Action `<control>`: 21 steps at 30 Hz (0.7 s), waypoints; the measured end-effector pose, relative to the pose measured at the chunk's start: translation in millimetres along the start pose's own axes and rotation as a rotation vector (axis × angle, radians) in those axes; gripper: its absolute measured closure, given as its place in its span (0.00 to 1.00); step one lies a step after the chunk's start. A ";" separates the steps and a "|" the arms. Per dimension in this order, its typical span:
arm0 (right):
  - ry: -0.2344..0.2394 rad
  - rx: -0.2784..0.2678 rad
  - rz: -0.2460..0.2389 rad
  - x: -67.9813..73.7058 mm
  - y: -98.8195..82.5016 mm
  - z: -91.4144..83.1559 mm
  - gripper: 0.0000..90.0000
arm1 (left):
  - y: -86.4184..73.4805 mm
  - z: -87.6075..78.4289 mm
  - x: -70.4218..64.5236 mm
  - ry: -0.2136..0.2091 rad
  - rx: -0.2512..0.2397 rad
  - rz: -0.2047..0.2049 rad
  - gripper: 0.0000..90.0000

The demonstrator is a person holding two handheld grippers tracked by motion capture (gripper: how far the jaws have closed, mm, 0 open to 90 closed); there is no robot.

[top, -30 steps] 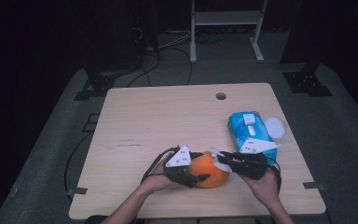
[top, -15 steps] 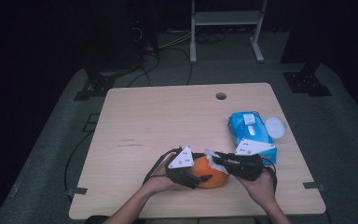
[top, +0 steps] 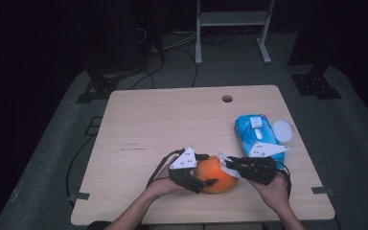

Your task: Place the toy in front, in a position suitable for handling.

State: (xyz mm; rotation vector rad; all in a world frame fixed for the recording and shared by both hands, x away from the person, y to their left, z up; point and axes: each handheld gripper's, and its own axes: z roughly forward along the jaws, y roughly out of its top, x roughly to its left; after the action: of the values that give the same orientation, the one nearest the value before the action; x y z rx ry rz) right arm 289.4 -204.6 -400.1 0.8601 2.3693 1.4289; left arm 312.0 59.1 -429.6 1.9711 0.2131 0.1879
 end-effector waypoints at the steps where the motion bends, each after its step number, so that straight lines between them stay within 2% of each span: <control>1: -0.003 0.002 0.000 -0.5 -0.2 -0.2 0.88 | 0.0 -0.1 0.9 0.007 0.007 -0.006 0.15; 3: -0.015 0.007 -0.001 -2.4 -0.2 -0.8 0.88 | -0.8 -1.7 2.5 0.002 0.001 -0.017 0.18; 6: -0.028 0.002 0.004 -1.9 1.0 -1.2 0.88 | -0.4 0.3 -0.2 0.014 0.006 -0.016 0.30; 8: -0.044 -0.011 -0.010 4.9 5.0 -1.0 0.88 | 1.9 3.9 -4.5 0.023 0.011 -0.006 0.31; 10: -0.018 -0.037 -0.031 15.0 10.0 1.1 0.88 | 3.9 5.7 -8.0 0.031 0.015 0.010 0.31; 12: -0.008 -0.029 -0.070 26.8 14.7 5.1 0.87 | 4.1 5.4 -9.1 0.037 0.021 0.017 0.31; 14: -0.017 -0.016 -0.096 30.5 15.9 7.4 0.88 | 2.3 2.3 -6.9 0.034 0.016 0.003 0.33; 17: -0.010 -0.011 -0.051 15.6 10.1 3.7 0.88 | 1.6 0.5 -3.9 0.018 0.008 0.003 0.31; 21: -0.006 -0.008 0.039 -8.2 -4.3 -4.5 0.88 | 0.1 2.3 0.2 -0.008 -0.017 -0.026 0.20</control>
State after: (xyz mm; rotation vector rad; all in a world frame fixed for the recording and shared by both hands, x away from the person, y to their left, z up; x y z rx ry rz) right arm 292.2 -214.2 -402.4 0.9115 2.3532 1.4471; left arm 312.7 57.1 -430.4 1.9510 0.2310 0.1648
